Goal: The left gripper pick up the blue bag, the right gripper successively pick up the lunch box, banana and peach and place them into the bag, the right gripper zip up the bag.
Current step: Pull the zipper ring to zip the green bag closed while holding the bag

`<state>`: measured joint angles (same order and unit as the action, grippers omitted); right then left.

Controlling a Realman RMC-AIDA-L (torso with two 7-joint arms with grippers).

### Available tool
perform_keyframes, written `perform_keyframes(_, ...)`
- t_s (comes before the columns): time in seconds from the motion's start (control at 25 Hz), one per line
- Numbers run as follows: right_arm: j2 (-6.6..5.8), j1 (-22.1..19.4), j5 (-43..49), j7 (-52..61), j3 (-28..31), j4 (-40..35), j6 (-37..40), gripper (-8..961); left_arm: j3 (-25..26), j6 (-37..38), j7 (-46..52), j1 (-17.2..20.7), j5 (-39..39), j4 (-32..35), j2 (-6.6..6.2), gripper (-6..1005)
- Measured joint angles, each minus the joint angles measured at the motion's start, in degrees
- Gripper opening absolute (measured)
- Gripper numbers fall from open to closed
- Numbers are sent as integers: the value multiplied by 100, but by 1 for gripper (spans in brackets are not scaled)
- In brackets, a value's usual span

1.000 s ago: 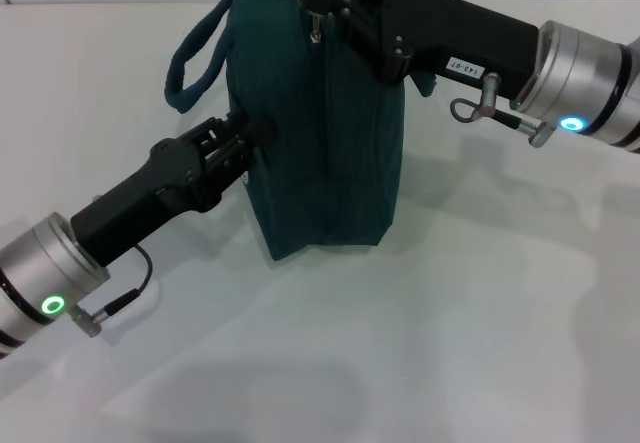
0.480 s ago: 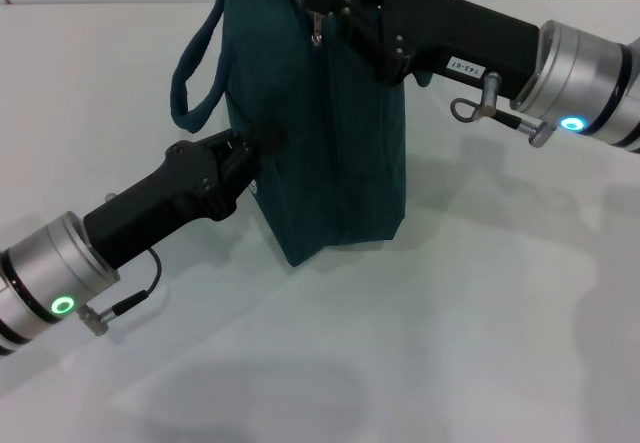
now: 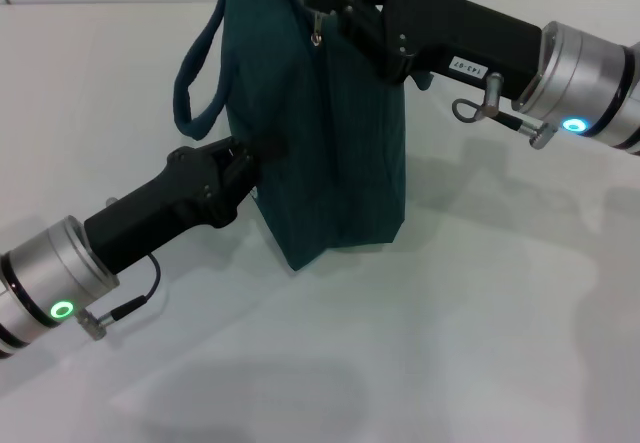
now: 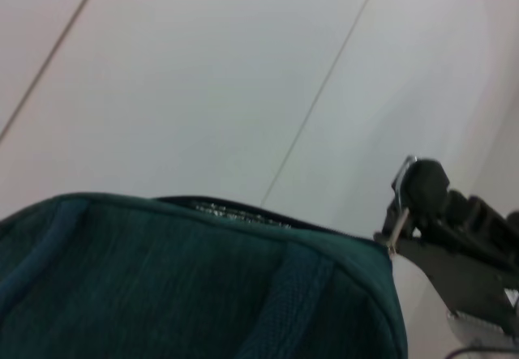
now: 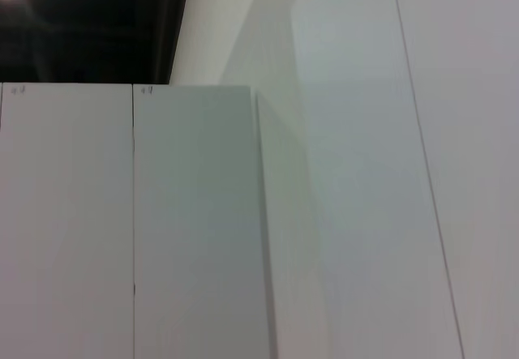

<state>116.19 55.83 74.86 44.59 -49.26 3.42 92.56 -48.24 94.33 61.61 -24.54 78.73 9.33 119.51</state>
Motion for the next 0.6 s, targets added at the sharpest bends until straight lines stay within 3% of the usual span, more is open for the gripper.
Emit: perform_keyframes(0.6,-1,-25,-38,587,101,-170,-115,63,-353,304,30,44,87,148,-24,46)
